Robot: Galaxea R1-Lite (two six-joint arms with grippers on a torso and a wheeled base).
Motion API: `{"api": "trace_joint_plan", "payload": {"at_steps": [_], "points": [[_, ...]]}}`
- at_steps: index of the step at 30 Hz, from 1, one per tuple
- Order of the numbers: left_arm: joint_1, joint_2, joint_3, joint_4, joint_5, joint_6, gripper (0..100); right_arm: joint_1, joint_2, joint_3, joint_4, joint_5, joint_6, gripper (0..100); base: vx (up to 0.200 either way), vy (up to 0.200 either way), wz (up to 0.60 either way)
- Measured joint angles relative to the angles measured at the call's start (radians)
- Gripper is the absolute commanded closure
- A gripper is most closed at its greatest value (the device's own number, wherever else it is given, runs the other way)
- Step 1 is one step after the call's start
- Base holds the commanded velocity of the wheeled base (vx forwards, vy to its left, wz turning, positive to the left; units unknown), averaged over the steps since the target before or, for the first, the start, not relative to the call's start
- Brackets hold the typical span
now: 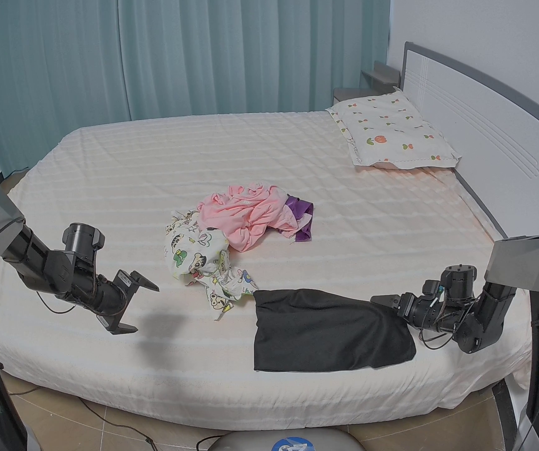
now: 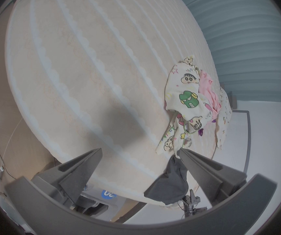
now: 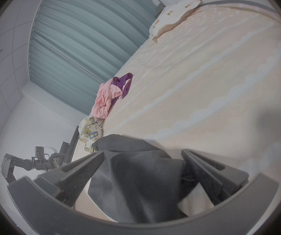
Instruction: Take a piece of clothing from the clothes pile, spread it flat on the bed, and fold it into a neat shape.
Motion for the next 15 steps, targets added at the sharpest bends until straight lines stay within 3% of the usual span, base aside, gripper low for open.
{"api": "trace_joint_plan", "payload": {"at_steps": [6, 15], "points": [[-0.003, 0.007, -0.004, -0.001, 0.011, -0.002, 0, 0.011, 0.013, -0.032, -0.004, -0.003, 0.089, 0, 0.200, 0.000, 0.00], [-0.009, 0.012, -0.004, -0.002, 0.014, -0.001, 0, 0.005, 0.016, -0.038, 0.003, -0.005, 0.098, 0, 0.000, 0.000, 0.00]]}}
